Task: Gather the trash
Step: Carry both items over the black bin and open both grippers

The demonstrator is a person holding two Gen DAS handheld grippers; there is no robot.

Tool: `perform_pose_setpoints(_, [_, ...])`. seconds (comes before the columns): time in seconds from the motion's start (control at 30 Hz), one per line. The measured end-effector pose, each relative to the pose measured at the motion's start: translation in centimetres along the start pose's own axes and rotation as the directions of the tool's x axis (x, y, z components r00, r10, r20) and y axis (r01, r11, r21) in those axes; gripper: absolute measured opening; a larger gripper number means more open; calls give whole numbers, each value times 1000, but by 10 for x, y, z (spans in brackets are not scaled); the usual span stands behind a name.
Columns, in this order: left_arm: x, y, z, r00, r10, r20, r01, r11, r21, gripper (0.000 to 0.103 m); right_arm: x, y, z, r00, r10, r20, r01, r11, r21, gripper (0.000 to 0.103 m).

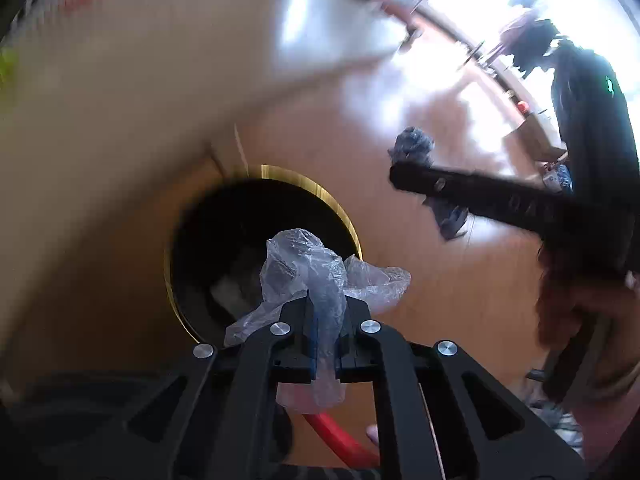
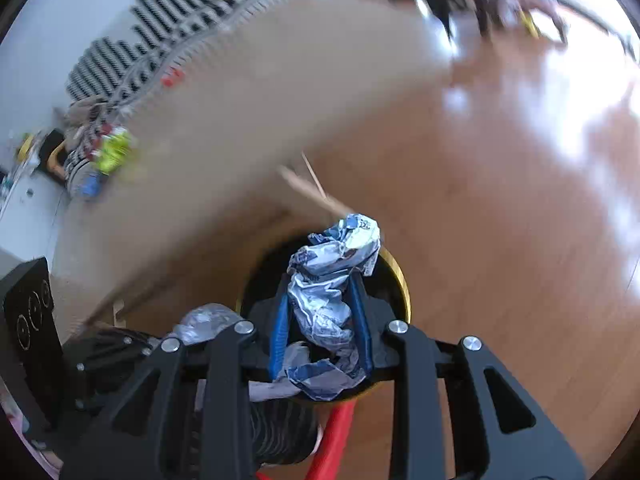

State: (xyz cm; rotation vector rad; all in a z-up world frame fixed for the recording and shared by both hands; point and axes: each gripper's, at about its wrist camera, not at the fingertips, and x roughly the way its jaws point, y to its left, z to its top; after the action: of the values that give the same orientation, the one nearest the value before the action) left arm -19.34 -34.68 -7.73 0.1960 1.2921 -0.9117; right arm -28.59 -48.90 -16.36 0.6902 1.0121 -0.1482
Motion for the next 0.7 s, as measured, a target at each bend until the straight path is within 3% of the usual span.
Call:
perform_pose_setpoints(0.07, [1, -1, 3, 1000, 9, 19, -9, 1000, 12, 4, 19, -10, -6, 999, 14, -43, -12, 999, 41, 28])
perform_pose_setpoints(0.2, [21, 17, 3, 997, 30, -67, -33, 998, -45, 4, 35, -17, -5, 998, 12, -66, -8, 998, 61, 28])
perform_pose_setpoints(0.3, [22, 28, 4, 998, 8, -63, -14, 996, -93, 4, 39, -11, -1, 998, 16, -67, -13, 999, 51, 28])
perform_pose_setpoints(0.7, [13, 19, 0, 999, -5, -39, 3, 998, -63, 4, 39, -4, 8, 998, 16, -64, -14, 999, 33, 28])
